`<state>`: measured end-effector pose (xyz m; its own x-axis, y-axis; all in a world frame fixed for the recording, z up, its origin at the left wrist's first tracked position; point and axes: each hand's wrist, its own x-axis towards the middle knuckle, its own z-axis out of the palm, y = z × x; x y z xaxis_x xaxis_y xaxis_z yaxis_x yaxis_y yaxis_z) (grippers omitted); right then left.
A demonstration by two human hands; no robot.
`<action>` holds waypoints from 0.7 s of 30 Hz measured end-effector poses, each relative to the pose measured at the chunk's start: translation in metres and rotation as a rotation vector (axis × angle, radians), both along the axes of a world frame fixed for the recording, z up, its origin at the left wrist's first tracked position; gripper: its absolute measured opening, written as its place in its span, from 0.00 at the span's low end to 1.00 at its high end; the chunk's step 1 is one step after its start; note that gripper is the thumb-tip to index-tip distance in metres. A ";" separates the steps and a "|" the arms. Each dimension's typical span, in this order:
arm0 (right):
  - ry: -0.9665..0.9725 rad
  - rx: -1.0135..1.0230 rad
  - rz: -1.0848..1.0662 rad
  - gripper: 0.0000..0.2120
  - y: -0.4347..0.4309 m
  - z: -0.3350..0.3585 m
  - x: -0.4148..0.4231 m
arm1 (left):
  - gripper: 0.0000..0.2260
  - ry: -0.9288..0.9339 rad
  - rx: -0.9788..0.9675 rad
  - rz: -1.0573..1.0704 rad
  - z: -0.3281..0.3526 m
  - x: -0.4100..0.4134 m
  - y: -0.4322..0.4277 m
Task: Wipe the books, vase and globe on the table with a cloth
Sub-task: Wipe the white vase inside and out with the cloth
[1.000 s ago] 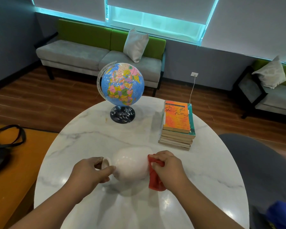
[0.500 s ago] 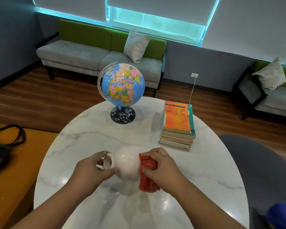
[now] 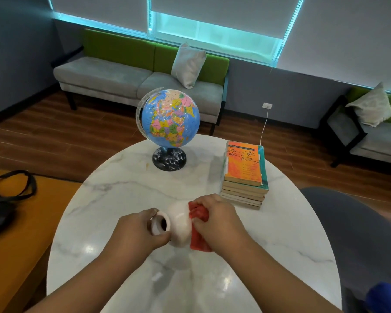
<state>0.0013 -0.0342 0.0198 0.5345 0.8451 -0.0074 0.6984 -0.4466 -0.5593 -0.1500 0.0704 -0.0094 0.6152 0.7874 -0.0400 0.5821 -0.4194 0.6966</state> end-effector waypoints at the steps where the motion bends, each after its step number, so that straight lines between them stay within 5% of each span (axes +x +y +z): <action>1: -0.014 -0.005 0.008 0.16 0.001 0.001 -0.002 | 0.18 0.003 0.015 -0.015 0.001 0.002 -0.001; 7: 0.038 -0.056 0.142 0.17 0.005 0.011 -0.022 | 0.11 -0.005 0.045 -0.085 0.004 0.012 -0.004; 21: 0.158 -0.117 0.161 0.12 0.006 0.019 -0.014 | 0.17 -0.045 0.046 -0.105 -0.004 0.008 0.002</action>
<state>-0.0125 -0.0283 0.0384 0.3776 0.9077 -0.1832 0.6740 -0.4051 -0.6178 -0.1419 0.0719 -0.0133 0.6944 0.7192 0.0245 0.5020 -0.5085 0.6996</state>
